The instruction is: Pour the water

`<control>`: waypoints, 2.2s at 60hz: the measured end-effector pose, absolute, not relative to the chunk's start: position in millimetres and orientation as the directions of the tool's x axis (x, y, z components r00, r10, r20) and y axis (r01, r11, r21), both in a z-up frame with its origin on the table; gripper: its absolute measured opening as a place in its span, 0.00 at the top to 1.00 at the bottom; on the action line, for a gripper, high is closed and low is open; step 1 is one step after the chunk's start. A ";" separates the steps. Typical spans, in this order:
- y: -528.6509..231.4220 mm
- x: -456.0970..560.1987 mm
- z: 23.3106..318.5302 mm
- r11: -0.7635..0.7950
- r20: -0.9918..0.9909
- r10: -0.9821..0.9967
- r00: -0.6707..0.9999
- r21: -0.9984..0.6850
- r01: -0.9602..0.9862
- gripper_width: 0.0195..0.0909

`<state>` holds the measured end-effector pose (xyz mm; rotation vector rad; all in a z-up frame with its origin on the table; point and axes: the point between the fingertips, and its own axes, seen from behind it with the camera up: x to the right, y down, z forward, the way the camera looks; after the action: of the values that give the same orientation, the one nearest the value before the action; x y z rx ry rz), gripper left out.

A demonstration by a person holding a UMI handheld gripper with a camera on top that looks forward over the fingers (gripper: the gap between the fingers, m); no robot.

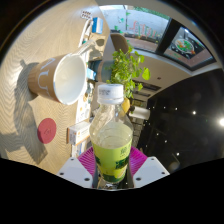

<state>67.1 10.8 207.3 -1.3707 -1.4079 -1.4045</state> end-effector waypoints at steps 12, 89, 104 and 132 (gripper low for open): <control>25.1 62.6 187.9 -0.110 0.891 0.226 -0.394 0.425 0.898 0.72; 28.1 74.0 58.6 -0.447 -0.026 0.167 0.986 -0.893 0.052 0.61; 8.0 81.3 45.5 -0.558 -0.048 0.109 0.993 -0.829 0.021 0.11; -155.9 60.2 191.9 -0.594 0.043 0.038 0.998 -0.803 0.057 0.08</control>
<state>60.2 -155.9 191.9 -2.2073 -0.0652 -0.0262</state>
